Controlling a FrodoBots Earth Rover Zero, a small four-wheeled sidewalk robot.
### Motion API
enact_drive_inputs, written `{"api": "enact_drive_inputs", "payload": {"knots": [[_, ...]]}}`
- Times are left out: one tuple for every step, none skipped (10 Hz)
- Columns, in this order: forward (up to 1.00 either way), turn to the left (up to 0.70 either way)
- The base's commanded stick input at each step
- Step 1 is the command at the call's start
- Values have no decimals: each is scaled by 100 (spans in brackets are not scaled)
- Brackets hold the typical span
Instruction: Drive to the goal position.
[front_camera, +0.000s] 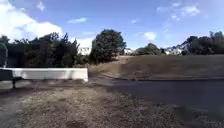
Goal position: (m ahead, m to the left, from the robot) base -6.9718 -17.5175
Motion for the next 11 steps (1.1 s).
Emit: {"api": "enact_drive_inputs", "payload": {"knots": [[0,-45],[0,-45],[0,-45],[0,-45],[0,-45],[0,-45],[0,-45],[0,-45],[0,-45],[0,-45],[0,-45]]}}
